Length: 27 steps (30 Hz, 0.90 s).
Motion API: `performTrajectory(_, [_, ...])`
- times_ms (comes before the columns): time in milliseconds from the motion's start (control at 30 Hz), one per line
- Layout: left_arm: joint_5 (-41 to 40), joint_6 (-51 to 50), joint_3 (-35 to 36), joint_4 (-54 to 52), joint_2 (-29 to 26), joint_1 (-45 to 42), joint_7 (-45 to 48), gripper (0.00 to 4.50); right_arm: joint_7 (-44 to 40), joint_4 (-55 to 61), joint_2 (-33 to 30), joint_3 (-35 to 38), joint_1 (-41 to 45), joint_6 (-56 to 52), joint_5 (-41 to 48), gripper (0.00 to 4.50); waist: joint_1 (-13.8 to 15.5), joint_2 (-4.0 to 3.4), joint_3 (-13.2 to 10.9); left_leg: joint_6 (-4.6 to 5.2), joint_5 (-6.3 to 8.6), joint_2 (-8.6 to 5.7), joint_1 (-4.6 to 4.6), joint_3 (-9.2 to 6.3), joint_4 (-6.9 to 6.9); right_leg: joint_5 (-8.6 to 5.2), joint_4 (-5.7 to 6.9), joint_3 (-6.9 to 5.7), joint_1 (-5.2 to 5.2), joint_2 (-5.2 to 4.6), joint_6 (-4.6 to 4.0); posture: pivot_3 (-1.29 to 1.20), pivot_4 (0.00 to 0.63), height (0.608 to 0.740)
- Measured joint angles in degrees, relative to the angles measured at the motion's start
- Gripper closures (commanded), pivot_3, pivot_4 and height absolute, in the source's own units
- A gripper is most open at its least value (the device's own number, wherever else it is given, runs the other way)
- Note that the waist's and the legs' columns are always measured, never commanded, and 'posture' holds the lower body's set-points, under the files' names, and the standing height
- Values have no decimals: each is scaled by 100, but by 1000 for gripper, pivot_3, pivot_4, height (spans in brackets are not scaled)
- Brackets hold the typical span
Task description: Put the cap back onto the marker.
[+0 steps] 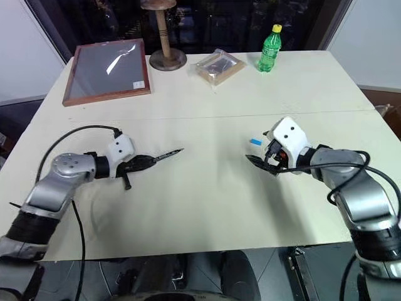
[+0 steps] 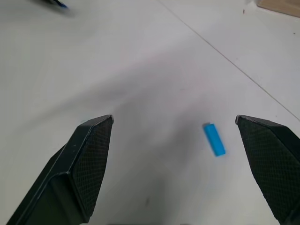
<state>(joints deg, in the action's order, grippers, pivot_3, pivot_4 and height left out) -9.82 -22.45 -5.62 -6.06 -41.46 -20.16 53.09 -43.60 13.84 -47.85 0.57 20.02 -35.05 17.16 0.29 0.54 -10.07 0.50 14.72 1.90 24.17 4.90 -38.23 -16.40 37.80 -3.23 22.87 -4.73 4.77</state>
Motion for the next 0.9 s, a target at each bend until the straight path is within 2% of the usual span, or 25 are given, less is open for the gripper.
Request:
performTrajectory(267, [-254, -903, 316, -1241, 24, 296, -519, 4467, -542, -2426, 467, -631, 1315, 1103, -595, 157, -3, -1, -1, 0, -1, -1, 1, 2, 0, 0, 0, 1, 1, 2, 1, 0, 150, 740])
performTrajectory(533, [-555, -1492, 631, -2014, 94, 817, -912, 4467, -1006, -4411, 700, -872, 2003, 2054, -1098, 157, -11, -1, -1, -1, -1, -1, 3, 2, 0, 0, 0, 0, 2, 1, 1, 0, 150, 740])
performTrajectory(900, [-748, -1781, 888, -2336, -72, 1017, -1093, 4467, -1204, -5657, 912, -871, 2387, 2793, -1453, 157, -100, -2, -1, -4, -3, 0, 1, 0, 0, 0, 0, 0, -1, 0, 1, 0, 150, 740])
